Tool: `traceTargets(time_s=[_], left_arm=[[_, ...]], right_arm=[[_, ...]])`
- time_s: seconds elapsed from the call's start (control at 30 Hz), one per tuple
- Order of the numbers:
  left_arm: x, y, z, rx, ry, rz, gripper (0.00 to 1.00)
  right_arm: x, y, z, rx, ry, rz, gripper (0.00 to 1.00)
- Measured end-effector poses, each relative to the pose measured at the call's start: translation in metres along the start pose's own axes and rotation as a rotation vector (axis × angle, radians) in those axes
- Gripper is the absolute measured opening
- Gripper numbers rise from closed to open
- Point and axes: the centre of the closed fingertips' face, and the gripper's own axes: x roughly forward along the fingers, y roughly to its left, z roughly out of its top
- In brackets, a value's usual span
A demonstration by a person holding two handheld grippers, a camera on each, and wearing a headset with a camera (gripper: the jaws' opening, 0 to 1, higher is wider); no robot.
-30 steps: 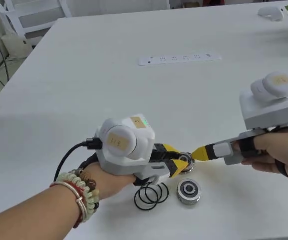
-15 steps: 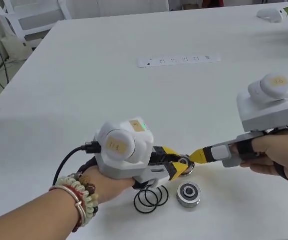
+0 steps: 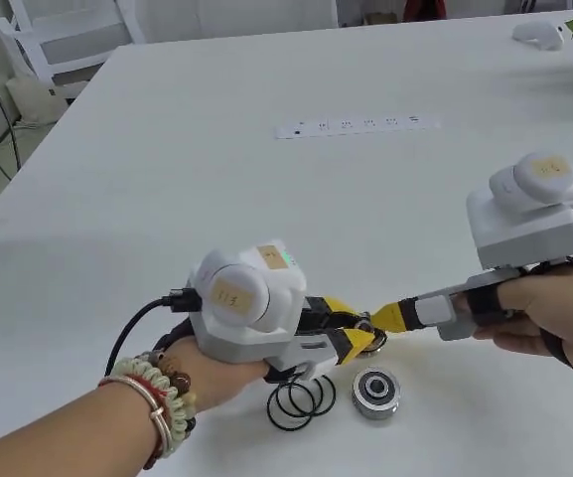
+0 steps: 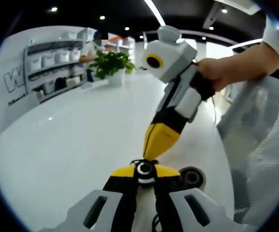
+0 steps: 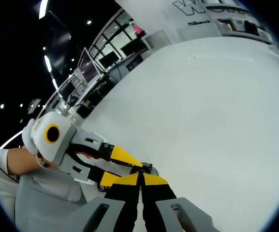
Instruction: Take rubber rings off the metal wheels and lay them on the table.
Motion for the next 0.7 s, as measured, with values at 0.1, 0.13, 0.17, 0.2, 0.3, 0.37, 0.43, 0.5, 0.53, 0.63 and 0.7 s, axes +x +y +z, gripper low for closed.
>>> traceTargets(time_s=[0.1, 0.13, 0.17, 0.2, 0.3, 0.37, 0.43, 0.5, 0.53, 0.63, 0.7], left_arm=[[0.0, 0.0, 0.0, -0.001, -0.001, 0.0, 0.14], [0.0, 0.0, 0.0, 0.0, -0.001, -0.001, 0.14], [0.0, 0.0, 0.0, 0.0, -0.001, -0.001, 0.14], [0.0, 0.0, 0.0, -0.001, -0.002, -0.001, 0.14], [0.0, 0.001, 0.0, -0.002, -0.003, -0.001, 0.14], [0.0, 0.001, 0.0, -0.003, -0.004, 0.0, 0.14], [0.0, 0.0, 0.0, -0.004, -0.003, 0.002, 0.14], [0.0, 0.0, 0.001, -0.003, -0.004, 0.007, 0.14], [0.0, 0.0, 0.0, 0.001, -0.007, 0.01, 0.14], [0.0, 0.0, 0.001, -0.002, -0.016, 0.012, 0.14], [0.001, 0.0, 0.001, -0.012, -0.016, 0.015, 0.14]], right_arm=[[0.0, 0.001, 0.001, 0.0, -0.001, 0.004, 0.0], [0.0, 0.002, 0.001, -0.002, -0.001, 0.007, 0.0], [0.0, 0.003, 0.001, -0.003, -0.002, 0.01, 0.0], [0.0, 0.004, 0.002, -0.003, -0.004, 0.015, 0.0], [0.001, 0.018, 0.004, 0.025, -0.013, 0.081, 0.0], [0.002, 0.013, 0.004, -0.033, -0.013, 0.044, 0.0], [0.001, 0.011, 0.003, -0.019, -0.013, 0.046, 0.0], [-0.001, 0.008, 0.004, 0.015, -0.023, 0.053, 0.0], [-0.002, 0.007, 0.005, 0.025, -0.03, 0.054, 0.0], [-0.002, 0.0, 0.004, -0.007, -0.018, 0.01, 0.0], [-0.001, -0.001, 0.001, -0.008, -0.005, 0.0, 0.0]])
